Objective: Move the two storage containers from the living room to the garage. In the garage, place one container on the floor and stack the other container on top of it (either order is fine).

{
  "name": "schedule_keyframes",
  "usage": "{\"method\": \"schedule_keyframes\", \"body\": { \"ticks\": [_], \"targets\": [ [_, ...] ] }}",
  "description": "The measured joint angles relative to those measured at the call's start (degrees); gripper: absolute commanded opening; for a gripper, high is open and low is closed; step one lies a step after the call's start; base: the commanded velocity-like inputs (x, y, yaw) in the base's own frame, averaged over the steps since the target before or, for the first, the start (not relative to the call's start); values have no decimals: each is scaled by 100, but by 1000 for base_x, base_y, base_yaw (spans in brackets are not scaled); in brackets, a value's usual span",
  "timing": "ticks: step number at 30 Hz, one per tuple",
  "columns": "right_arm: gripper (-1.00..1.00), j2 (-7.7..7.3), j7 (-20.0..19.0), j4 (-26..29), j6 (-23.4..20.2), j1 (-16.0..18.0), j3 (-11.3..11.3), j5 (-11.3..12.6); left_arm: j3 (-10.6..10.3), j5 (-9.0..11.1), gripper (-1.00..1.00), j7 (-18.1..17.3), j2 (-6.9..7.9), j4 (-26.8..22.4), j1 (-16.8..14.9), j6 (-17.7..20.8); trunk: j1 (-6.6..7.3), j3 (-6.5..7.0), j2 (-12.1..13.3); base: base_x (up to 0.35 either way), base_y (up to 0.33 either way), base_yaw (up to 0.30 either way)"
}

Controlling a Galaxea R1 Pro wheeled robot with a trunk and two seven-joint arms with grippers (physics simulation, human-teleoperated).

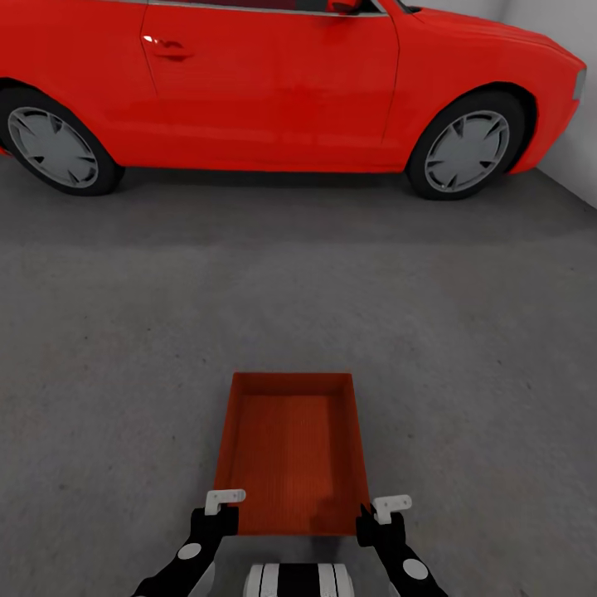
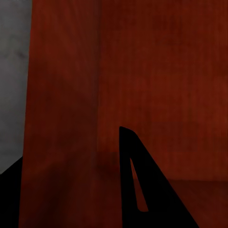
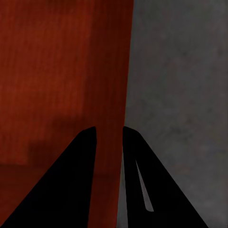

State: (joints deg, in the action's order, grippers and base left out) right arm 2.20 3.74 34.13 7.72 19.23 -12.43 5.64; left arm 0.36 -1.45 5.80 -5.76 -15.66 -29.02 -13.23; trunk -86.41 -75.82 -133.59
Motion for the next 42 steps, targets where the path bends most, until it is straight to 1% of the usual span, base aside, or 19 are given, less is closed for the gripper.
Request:
{"method": "schedule_keyframes", "body": {
  "ticks": [2, 29, 31, 34, 38, 42],
  "targets": [
    [-100, 2, 2, -2, 0, 0, -1, 0, 1, 0, -100, -2, 1, 1, 0, 0, -44, -36, -80, 0, 0, 0],
    [-100, 0, -12, -12, 2, 0, 7, -5, -1, 0, -100, 5, -1, 11, 0, 0, -44, -36, -82, 0, 0, 0],
    [-100, 6, 29, 16, -8, 4, -30, 50, 3, 10, -100, -8, 8, -19, 4, 17, -70, -73, -162, 0, 0, 0],
    [-100, 1, -2, -22, -1, 3, -10, 18, -1, 11, -100, 24, -4, -7, 17, 8, -64, -126, -282, 0, 0, 0],
    [-100, 1, 7, -46, -39, 3, -33, 46, 30, -4, -100, 10, -2, 84, 2, 2, -5, -199, -442, 0, 0, 0],
    [-100, 2, 2, -45, -83, 1, -36, 37, 48, -6, -100, 7, -2, 120, 1, 5, 19, -270, -602, 0, 0, 0]
  ]
}}
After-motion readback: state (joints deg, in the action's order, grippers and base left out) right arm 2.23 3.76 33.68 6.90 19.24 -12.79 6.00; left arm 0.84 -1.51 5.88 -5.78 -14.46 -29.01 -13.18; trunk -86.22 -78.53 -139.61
